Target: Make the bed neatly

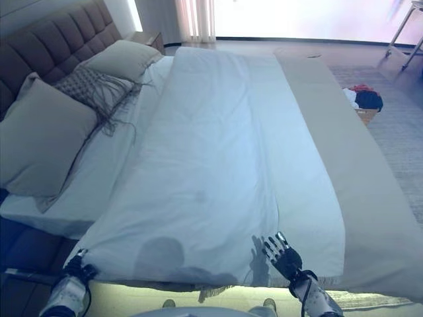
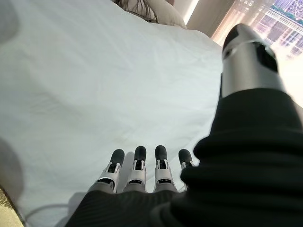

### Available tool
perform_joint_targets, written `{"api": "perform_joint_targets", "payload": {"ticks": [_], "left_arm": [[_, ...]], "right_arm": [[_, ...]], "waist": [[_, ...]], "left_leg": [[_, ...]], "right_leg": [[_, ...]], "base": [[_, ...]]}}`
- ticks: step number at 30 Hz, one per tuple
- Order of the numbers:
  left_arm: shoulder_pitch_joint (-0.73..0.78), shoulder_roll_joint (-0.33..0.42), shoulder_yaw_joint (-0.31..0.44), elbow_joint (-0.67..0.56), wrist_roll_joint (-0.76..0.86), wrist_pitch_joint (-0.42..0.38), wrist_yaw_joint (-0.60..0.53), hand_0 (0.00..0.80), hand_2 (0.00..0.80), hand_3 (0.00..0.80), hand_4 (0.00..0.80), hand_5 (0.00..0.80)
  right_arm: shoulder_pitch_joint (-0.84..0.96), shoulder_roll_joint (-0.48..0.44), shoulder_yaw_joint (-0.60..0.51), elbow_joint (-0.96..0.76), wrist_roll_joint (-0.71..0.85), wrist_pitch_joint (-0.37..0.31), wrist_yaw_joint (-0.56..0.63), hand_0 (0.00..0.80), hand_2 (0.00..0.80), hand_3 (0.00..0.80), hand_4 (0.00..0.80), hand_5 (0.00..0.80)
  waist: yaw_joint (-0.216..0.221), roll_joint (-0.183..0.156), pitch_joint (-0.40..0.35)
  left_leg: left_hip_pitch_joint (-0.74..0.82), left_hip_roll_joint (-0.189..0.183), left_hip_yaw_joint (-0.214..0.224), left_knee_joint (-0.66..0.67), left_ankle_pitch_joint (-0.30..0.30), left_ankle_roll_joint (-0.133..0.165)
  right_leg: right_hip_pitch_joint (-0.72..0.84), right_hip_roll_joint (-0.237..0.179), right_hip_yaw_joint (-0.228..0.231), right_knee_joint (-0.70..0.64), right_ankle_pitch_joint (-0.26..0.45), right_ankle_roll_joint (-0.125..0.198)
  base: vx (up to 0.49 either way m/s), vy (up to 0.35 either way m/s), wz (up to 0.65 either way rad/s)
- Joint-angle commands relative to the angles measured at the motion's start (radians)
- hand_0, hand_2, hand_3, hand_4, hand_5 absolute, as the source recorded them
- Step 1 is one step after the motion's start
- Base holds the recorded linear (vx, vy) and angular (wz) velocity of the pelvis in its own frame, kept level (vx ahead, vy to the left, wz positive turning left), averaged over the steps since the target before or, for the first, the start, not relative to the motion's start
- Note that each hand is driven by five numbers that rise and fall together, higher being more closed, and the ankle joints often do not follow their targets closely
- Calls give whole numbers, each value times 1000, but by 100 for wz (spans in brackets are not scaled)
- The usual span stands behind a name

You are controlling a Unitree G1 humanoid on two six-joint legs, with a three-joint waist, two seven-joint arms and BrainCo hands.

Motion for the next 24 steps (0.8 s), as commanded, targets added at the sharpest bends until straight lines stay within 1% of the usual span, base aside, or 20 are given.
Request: {"api": "perform_joint_targets", "payload": {"ticks": [1,4,6,9,11,13,16,19,21,24], "left_arm": [[7,151,100,38,-11,-64,78,800,800,800,800,800],[26,123,97,33,-11,-77,47,800,800,800,800,800],[31,107,91,43,-12,-97,9,800,800,800,800,800],[33,63,70,17,-49,-123,-24,800,800,800,800,800],[26,40,53,4,-93,-129,-43,800,800,800,800,800],[3,26,31,-3,-113,-131,-50,800,800,800,800,800],[-53,29,-4,-8,-155,-128,-36,800,800,800,800,800],[-126,53,-33,16,-163,-131,-19,800,800,800,800,800],[-155,69,-45,41,-168,-134,-23,800,800,800,800,800],[-189,97,-56,67,-174,-140,-25,800,800,800,800,800]], "right_arm": [[-38,5,-25,-76,11,-14,7,0,0,0,0,0],[-23,11,-32,-88,5,-5,-12,0,0,0,0,0],[-12,10,-40,-76,-5,0,-2,0,0,0,0,0],[2,10,-46,-66,-17,-3,9,0,0,0,0,0],[8,11,-46,-55,-17,-15,21,0,0,0,0,0],[7,20,-37,-39,-5,-42,36,0,0,0,0,0],[-18,29,-10,-41,31,-83,41,0,0,0,0,0],[-58,30,21,-58,69,-121,45,0,0,0,0,0],[-73,27,28,-69,85,-129,47,0,0,0,0,0],[-84,22,41,-98,101,-141,60,0,0,0,0,0]], "waist": [[81,-8,34],[84,-10,23],[82,-12,18],[80,-14,22],[80,-18,32],[83,-32,48],[87,-60,82],[85,-86,124],[81,-96,144],[75,-113,182]], "left_leg": [[-61,-22,-38,62,50,58],[-43,-26,-39,56,47,62],[-36,-27,-40,60,44,63],[-33,-28,-38,69,40,64],[-43,-28,-38,83,35,64],[-66,-26,-42,99,32,65],[-103,-26,-47,105,33,68],[-150,-24,-59,123,33,72],[-172,-20,-67,145,30,73],[-218,-14,-84,224,7,68]], "right_leg": [[-22,13,-14,126,-76,-74],[2,9,-19,125,-83,-73],[10,8,-16,131,-88,-73],[17,6,-10,137,-93,-73],[11,4,-6,146,-96,-71],[-8,5,2,155,-94,-69],[-35,13,13,149,-80,-65],[-70,26,26,145,-64,-63],[-88,32,34,154,-60,-64],[-123,36,41,202,-67,-66]], "base": [[57,35,10],[89,45,10],[102,42,4],[73,42,9],[20,11,2],[-39,-56,3],[-111,-128,13],[-184,-149,14],[-98,-106,1],[-52,-93,-3]]}}
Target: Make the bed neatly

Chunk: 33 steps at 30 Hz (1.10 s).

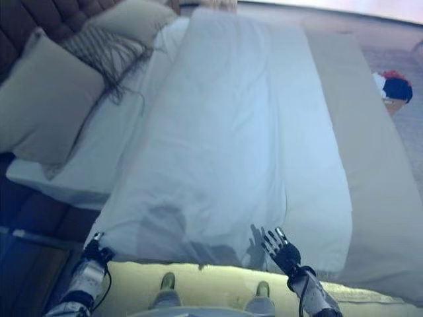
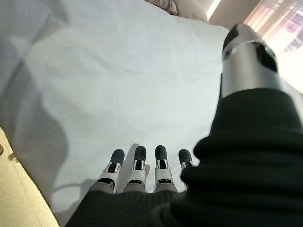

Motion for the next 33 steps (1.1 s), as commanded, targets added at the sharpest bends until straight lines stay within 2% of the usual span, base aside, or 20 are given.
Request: {"api": "perform_joint_targets", "payload": {"ticks": [1,6,9,12,16,21,23,24,26,33], "left_arm": [[-60,158,-12,38,-55,-81,18,800,800,800,800,800],[-113,175,-28,-26,-85,-108,-1,800,800,800,800,800],[-134,167,-43,-59,-91,-120,-14,800,800,800,800,800],[-145,143,-59,-85,-82,-124,-17,800,800,800,800,800],[-139,105,-72,-97,-94,-143,-27,800,800,800,800,800],[-124,56,-83,-100,-103,-169,-27,800,800,800,800,800],[-130,54,-85,-102,-108,-163,-21,800,800,800,800,800],[-132,55,-83,-100,-112,-158,-20,800,800,800,800,800],[-150,62,-77,-84,-123,-133,-11,800,800,800,800,800],[-155,83,-96,94,70,-26,191,800,800,800,800,800]], "right_arm": [[-41,24,2,-109,50,-64,51,0,0,0,0,0],[-73,22,11,-127,52,-128,98,0,0,0,0,0],[-107,-2,-11,-114,72,-123,91,0,0,0,0,0],[-128,-25,-42,-98,79,-120,93,0,0,0,0,0],[-143,-48,-76,-107,66,-110,104,0,0,0,0,0],[-162,-68,-96,-116,13,-96,148,0,0,0,0,0],[-167,-79,-99,-126,12,-92,164,0,0,0,0,0],[-169,-81,-99,-128,14,-89,165,0,0,0,0,0],[-180,-83,-101,-132,21,-84,169,0,0,0,0,0],[-214,-105,-96,-205,8,-62,164,0,0,0,0,0]], "waist": [[45,-71,79],[47,-91,147],[47,-91,178],[43,-78,203],[21,-58,229],[-1,-31,239],[-4,-24,241],[-5,-22,239],[-7,-16,241],[-10,-9,227]], "left_leg": [[-91,-29,-20,167,-7,83],[-217,-36,-44,316,-55,95],[-293,-56,-52,413,-92,113],[-365,-88,-56,514,-133,136],[-441,-122,-47,593,-151,159],[-524,-138,-39,630,-143,163],[-561,-141,-46,640,-135,162],[-562,-138,-45,654,-165,161],[-598,-135,-40,673,-166,164],[-709,-146,-33,691,-131,163]], "right_leg": [[-78,-3,40,209,-72,-55],[-211,-8,39,365,-107,-66],[-295,-17,44,484,-139,-79],[-389,-32,75,617,-179,-86],[-509,-47,130,738,-206,-88],[-620,-31,181,798,-214,-93],[-663,-26,192,826,-218,-97],[-667,-26,196,847,-248,-92],[-707,-27,198,879,-257,-94],[-819,-20,194,915,-246,-100]], "base": [[-62,-97,0],[-125,-88,6],[-94,-28,1],[-56,53,4],[-59,142,-5],[-43,167,-14],[0,112,-5],[38,79,-13],[-15,74,-8],[-45,53,0]]}}
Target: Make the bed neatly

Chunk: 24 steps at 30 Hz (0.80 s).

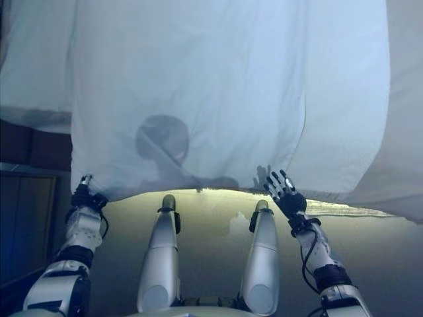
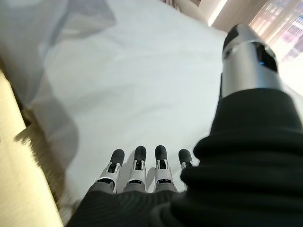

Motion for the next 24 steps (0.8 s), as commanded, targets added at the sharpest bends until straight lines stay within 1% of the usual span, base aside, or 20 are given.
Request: {"api": "perform_joint_targets", "payload": {"ticks": [1,4,5,7,9,11,14,17,19,24], "left_arm": [[82,34,-22,188,132,60,156,800,800,800,800,800],[65,55,-45,218,207,71,219,800,800,800,800,800],[60,56,-54,209,231,74,244,800,800,800,800,800],[47,59,-83,182,328,84,332,800,800,800,800,800],[30,68,-100,144,339,102,396,800,800,800,800,800],[9,93,-101,135,362,117,437,800,800,800,800,800],[-10,131,-103,123,406,135,459,800,800,800,800,800],[-30,189,-92,148,434,134,441,800,800,800,800,800],[-43,224,-86,154,446,147,452,800,800,800,800,800],[-87,291,-49,224,416,152,481,800,800,800,800,800]], "right_arm": [[21,-34,-31,-76,-6,0,26,0,0,0,0,0],[5,-57,-26,-91,-2,-9,19,0,0,0,0,0],[2,-60,-25,-96,-1,-15,17,0,0,0,0,0],[-16,-66,-24,-105,11,-32,11,0,0,0,0,0],[-36,-62,-22,-120,25,-42,-3,0,0,0,0,0],[-52,-56,-14,-125,30,-52,-9,0,0,0,0,0],[-62,-45,-8,-144,34,-64,-33,0,0,0,0,0],[-67,-51,-8,-141,52,-74,-28,0,0,0,0,0],[-66,-50,-8,-144,63,-86,-28,0,0,0,0,0],[-74,-20,5,-142,63,-106,-36,0,0,0,0,0]], "waist": [[6,0,-59],[2,12,-57],[3,15,-55],[9,20,-50],[20,18,-45],[29,13,-42],[41,3,-39],[50,-7,-40],[57,-14,-44],[69,-33,-55]], "left_leg": [[-74,-59,44,8,80,112],[-103,-70,46,-28,119,109],[-109,-74,48,-44,132,108],[-129,-82,50,-81,164,105],[-138,-87,52,-113,186,106],[-141,-88,51,-127,193,105],[-147,-91,51,-132,200,105],[-143,-87,52,-145,205,105],[-145,-87,53,-150,208,105],[-150,-87,48,-147,202,107]], "right_leg": [[-33,51,-16,18,49,-75],[-64,51,-18,6,64,-74],[-70,50,-20,0,69,-73],[-86,45,-31,-24,86,-69],[-91,41,-48,-47,98,-67],[-89,37,-63,-57,100,-65],[-85,31,-83,-68,106,-63],[-72,26,-100,-89,113,-62],[-65,21,-112,-104,120,-59],[-55,18,-132,-122,126,-56]], "base": [[-35,74,-4],[-60,101,2],[-91,84,3],[-118,61,8],[-111,22,22],[-73,11,25],[-51,-2,18],[-34,17,21],[-27,1,18],[-7,-5,7]]}}
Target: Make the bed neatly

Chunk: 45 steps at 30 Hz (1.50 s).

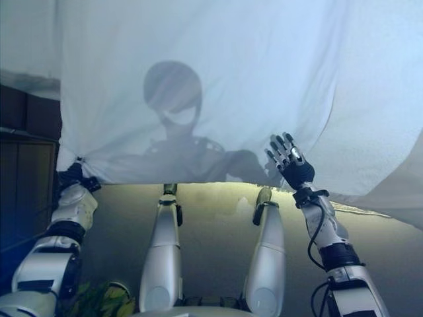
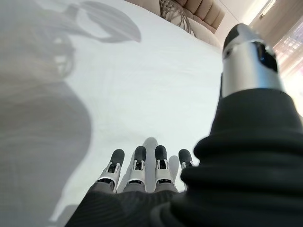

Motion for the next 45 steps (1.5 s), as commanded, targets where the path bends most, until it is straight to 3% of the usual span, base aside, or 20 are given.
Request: {"api": "perform_joint_targets", "payload": {"ticks": [1,6,7,8,12,18,25,30,36,40,45], "left_arm": [[89,184,75,212,-21,34,116,800,800,800,800,800],[57,240,96,277,-52,47,63,791,791,791,791,791],[49,244,94,287,-63,61,25,220,220,220,220,220],[44,245,91,295,-67,67,-3,0,0,0,0,0],[42,222,89,315,-141,0,-126,0,0,0,0,0],[86,169,157,232,-360,-68,-295,0,0,0,0,0],[194,41,173,34,-359,-144,-320,0,0,0,0,0],[276,-44,154,-194,-509,-189,-523,0,0,0,0,0],[336,-81,82,-494,-576,-125,-776,0,0,0,0,0],[410,-93,104,-682,-685,-100,-987,0,0,0,0,0],[477,-94,135,-769,-653,-51,-991,0,0,0,0,0]], "right_arm": [[33,56,-10,-52,41,-54,8,0,0,0,0,0],[35,67,8,-47,61,-66,8,0,0,0,0,0],[35,70,11,-49,67,-66,7,0,0,0,0,0],[35,72,11,-51,69,-66,6,0,0,0,0,0],[32,90,16,-66,64,-62,0,0,0,0,0,0],[49,137,10,-67,43,-84,10,0,0,0,0,0],[75,192,-4,-86,52,-106,-2,0,0,0,0,0],[118,217,-16,-99,72,-133,22,0,0,0,0,0],[143,253,-49,-107,58,-140,1,0,0,0,0,0],[178,252,-80,-70,70,-145,-18,0,0,0,0,0],[235,246,-116,-10,18,-133,-83,0,0,0,0,0]], "waist": [[37,-74,-64],[46,-99,-77],[46,-103,-80],[47,-105,-81],[49,-113,-83],[71,-128,-83],[109,-162,-77],[131,-174,-63],[147,-176,-58],[152,-171,-77],[144,-165,-142]], "left_leg": [[-62,-93,82,13,86,127],[-50,-86,77,10,77,126],[-46,-85,77,8,75,128],[-42,-84,77,6,75,128],[-4,-79,81,-18,76,129],[39,-78,78,-33,60,129],[77,-78,62,-42,48,133],[112,-79,65,-52,38,139],[177,-86,75,-97,62,140],[274,-76,87,-155,55,128],[424,-60,106,-265,65,120]], "right_leg": [[6,30,-28,-97,156,-31],[35,27,-50,-132,167,-25],[41,26,-54,-137,169,-24],[47,26,-56,-140,171,-23],[88,27,-68,-172,177,-21],[151,17,-94,-222,190,-14],[218,19,-123,-268,211,-3],[269,20,-140,-302,234,1],[368,28,-161,-397,296,0],[493,35,-161,-515,324,6],[633,35,-148,-630,350,13]], "base": [[10,-20,8],[15,-24,6],[24,-31,4],[40,-31,3],[38,-13,8],[57,-58,5],[71,-130,6],[50,-136,6],[-2,-146,4],[60,-140,5],[100,-93,-5]]}}
